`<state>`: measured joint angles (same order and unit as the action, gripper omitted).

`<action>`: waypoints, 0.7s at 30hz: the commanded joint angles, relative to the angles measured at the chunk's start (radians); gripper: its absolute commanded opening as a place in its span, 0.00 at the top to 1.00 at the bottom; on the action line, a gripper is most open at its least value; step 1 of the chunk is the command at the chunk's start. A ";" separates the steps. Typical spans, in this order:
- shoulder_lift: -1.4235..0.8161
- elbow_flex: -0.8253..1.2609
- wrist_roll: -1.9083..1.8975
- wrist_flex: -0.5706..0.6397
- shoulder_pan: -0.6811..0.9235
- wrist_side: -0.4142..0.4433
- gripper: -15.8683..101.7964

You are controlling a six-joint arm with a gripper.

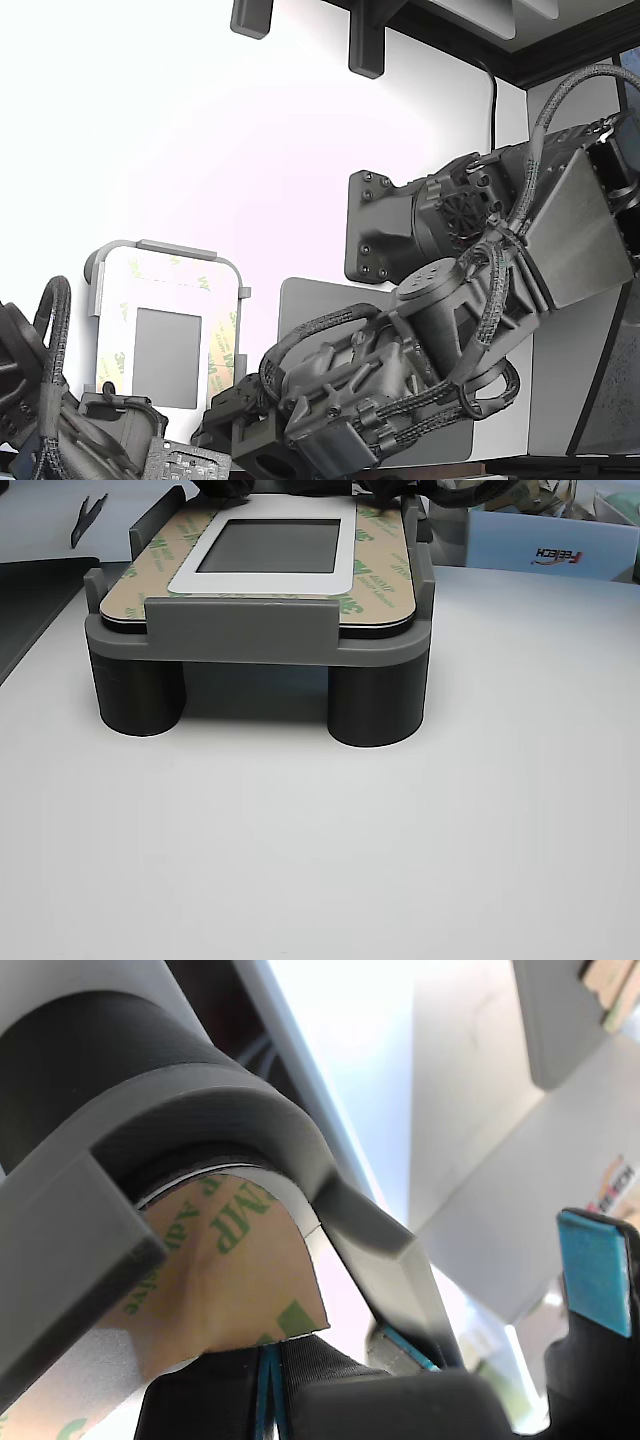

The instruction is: Peel off protective film from adhesive tape.

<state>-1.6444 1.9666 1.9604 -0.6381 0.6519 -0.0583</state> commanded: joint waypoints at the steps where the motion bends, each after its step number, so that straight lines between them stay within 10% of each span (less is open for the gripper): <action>1: -0.029 -0.026 0.000 -0.005 -0.015 0.003 0.91; 21: -0.035 -0.021 0.000 -0.018 -0.012 0.014 0.90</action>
<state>-1.6536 1.9650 1.9574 -0.6596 0.6519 -0.0460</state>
